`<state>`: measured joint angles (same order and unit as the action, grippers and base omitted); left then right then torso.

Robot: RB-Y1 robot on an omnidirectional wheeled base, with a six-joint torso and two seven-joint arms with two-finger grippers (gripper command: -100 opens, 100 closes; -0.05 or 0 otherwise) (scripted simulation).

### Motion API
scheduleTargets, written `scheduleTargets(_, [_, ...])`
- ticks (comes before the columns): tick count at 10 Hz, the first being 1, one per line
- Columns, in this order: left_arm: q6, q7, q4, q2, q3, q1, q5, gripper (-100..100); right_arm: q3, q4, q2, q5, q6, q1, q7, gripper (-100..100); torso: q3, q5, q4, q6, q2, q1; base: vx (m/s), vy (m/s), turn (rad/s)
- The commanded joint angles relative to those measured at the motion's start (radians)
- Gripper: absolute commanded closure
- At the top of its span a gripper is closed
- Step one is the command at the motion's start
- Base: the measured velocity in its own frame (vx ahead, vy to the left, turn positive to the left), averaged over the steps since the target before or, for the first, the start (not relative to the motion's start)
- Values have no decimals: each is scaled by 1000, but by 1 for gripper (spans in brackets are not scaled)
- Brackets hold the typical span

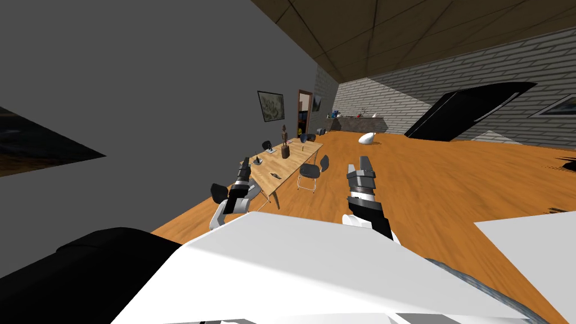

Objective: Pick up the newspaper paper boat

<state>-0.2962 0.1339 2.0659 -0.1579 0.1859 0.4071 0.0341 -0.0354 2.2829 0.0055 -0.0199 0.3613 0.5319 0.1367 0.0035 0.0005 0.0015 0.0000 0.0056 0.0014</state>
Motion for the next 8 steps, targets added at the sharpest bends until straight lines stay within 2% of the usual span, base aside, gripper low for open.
scheduleTargets(1, [17,17,-50,-3,19,-10,15,-100,0,0,0,0,0,0,0,0,0,0,0,0,0,0,-43,-1,25])
scheduleTargets(2, [17,17,-51,-3,19,-10,15,-100,0,0,0,0,0,0,0,0,-1,0,0,0,-2,-1,-15,-9,17])
scheduleTargets(5, [61,40,-149,-38,55,-43,36,-100,0,0,0,0,0,0,0,0,-4,-1,-1,0,-7,-4,21,-43,27])
scheduleTargets(6, [61,40,-158,-38,55,-43,36,-100,0,0,0,0,0,0,0,0,-5,-1,-2,0,-8,-6,42,-59,13])
scheduleTargets(8, [96,55,-231,-75,74,-69,48,-100,0,0,0,0,0,0,0,0,-6,-1,-2,0,-10,-6,76,-85,23])
